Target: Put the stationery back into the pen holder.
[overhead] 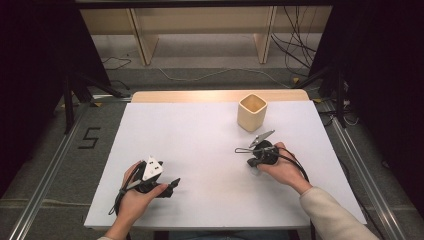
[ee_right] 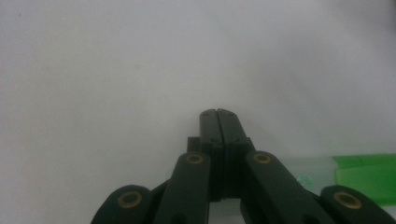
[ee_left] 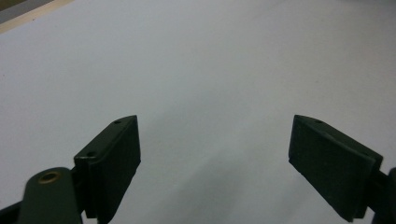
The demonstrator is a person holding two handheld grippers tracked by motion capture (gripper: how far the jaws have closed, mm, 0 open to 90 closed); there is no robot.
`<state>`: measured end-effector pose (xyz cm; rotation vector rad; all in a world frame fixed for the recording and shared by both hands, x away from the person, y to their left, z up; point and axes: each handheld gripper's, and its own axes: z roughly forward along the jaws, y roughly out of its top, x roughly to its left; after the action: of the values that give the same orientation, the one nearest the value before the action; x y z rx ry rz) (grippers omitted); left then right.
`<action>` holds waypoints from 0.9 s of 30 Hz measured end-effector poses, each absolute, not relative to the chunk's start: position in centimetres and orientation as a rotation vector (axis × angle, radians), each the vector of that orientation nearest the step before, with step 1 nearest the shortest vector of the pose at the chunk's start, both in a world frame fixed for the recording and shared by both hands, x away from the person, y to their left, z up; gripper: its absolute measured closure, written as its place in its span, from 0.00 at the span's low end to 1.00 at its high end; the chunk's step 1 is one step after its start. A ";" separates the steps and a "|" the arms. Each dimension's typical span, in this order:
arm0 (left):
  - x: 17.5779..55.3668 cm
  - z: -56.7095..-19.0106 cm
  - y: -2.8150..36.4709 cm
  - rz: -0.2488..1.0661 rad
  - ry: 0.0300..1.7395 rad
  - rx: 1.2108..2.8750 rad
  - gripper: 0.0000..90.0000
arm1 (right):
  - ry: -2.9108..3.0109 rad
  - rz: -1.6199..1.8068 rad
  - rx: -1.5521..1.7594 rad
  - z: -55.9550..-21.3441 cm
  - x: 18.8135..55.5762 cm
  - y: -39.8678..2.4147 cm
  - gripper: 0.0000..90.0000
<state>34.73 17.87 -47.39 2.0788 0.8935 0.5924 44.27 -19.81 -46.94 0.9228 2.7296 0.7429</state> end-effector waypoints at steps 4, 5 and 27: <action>34.7 -47.4 17.9 0.591 0.894 2.080 0.19 | 2.754 0.722 0.924 -46.8 43.7 -20.6 1.00; 34.7 -47.4 17.9 0.590 0.895 2.079 0.19 | 2.754 0.722 0.924 -46.8 43.7 -20.6 1.00; 34.7 -47.4 17.9 0.593 0.894 2.077 0.19 | 2.767 0.658 0.974 -46.4 41.5 -24.3 1.00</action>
<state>34.66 17.87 -47.40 2.0771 0.8939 0.5932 41.52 -24.29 -46.41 0.9738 2.7669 0.6579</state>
